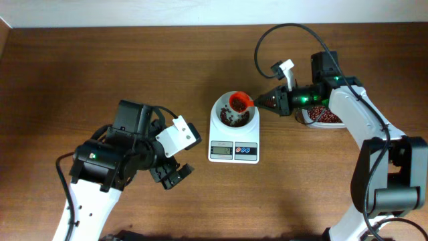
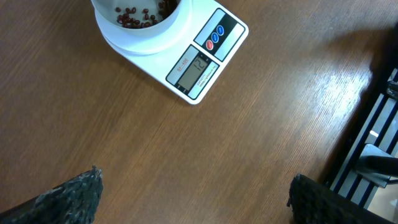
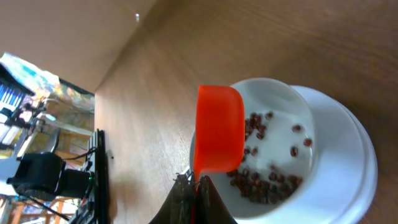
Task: Scoop and weigh 50g on scale
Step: 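Tilt the scoop with the right gripper to pour beans into the bowl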
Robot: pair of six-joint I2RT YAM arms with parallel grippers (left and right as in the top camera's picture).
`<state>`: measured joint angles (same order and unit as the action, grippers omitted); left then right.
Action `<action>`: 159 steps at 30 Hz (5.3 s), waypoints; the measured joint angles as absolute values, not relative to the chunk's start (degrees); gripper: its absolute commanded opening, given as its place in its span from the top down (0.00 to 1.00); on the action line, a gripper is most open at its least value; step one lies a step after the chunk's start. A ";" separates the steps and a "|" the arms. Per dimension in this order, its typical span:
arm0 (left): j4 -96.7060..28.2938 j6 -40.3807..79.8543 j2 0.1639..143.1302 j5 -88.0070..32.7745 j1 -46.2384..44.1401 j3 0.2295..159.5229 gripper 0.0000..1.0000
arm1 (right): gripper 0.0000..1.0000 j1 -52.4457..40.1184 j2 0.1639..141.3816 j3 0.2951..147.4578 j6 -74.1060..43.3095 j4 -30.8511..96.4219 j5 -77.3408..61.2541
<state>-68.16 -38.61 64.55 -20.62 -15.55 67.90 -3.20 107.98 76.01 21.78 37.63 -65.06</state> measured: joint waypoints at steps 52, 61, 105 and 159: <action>-68.14 -38.61 64.55 -20.64 -15.55 67.90 0.01 | 0.96 -4.08 107.98 75.96 14.13 35.31 -57.69; -68.14 -38.61 64.55 -20.64 -15.55 67.90 0.01 | 0.96 -4.10 107.98 75.96 14.11 35.97 -57.76; -68.14 -38.61 64.55 -20.64 -15.55 67.81 0.01 | 0.96 -4.67 107.98 75.96 19.11 34.81 -59.33; -68.14 -38.61 64.55 -20.64 -15.55 67.68 0.01 | 0.96 -7.81 107.22 75.96 29.50 37.47 -54.74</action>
<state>-68.14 -38.61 64.55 -20.64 -15.55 67.68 -7.81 107.22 75.96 29.50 37.47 -54.74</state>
